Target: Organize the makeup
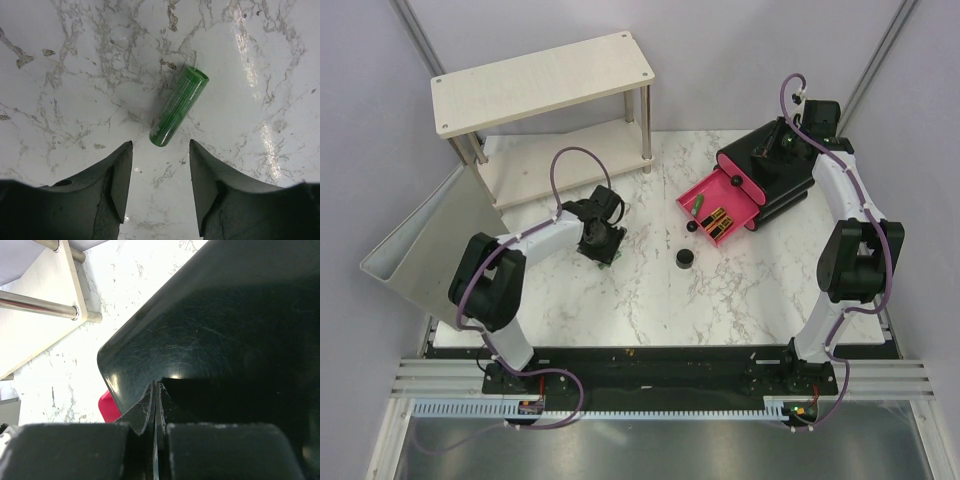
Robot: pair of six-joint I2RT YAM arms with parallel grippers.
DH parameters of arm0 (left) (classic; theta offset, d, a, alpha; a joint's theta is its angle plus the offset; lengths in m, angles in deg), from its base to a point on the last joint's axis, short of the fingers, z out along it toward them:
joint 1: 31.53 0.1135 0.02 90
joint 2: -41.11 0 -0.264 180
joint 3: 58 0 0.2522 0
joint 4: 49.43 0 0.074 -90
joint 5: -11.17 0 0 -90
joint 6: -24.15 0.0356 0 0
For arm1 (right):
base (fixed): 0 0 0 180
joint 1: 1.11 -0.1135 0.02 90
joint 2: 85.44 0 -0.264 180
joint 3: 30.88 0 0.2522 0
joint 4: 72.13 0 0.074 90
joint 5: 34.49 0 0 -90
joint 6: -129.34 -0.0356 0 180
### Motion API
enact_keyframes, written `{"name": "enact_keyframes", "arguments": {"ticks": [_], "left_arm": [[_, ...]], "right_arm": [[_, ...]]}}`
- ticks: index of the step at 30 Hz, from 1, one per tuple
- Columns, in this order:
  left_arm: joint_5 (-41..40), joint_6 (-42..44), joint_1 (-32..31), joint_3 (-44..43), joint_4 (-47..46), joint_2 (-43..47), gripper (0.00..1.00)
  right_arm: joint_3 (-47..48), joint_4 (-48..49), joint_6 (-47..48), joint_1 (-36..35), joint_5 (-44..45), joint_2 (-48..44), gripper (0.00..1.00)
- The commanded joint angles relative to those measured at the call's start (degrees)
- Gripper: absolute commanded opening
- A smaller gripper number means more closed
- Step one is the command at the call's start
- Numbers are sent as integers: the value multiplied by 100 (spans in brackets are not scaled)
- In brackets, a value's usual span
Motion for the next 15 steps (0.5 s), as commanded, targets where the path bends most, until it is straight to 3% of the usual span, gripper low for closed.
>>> {"name": "enact_keyframes", "arguments": {"ticks": [1, 8, 11, 12, 15], "left_arm": [[179, -43, -48, -204, -269, -246, 56], [241, 80, -100, -424, -374, -685, 50], [267, 115, -109, -407, -427, -765, 33], [276, 124, -118, -390, -462, -765, 20], [311, 150, -118, -389, -489, -721, 4]], "right_arm": [[-280, -622, 67, 14, 157, 135, 0], [-262, -622, 84, 14, 174, 99, 0], [-253, -631, 76, 14, 183, 82, 0], [-253, -622, 84, 23, 183, 82, 0], [-253, -622, 93, 14, 192, 82, 0]]}}
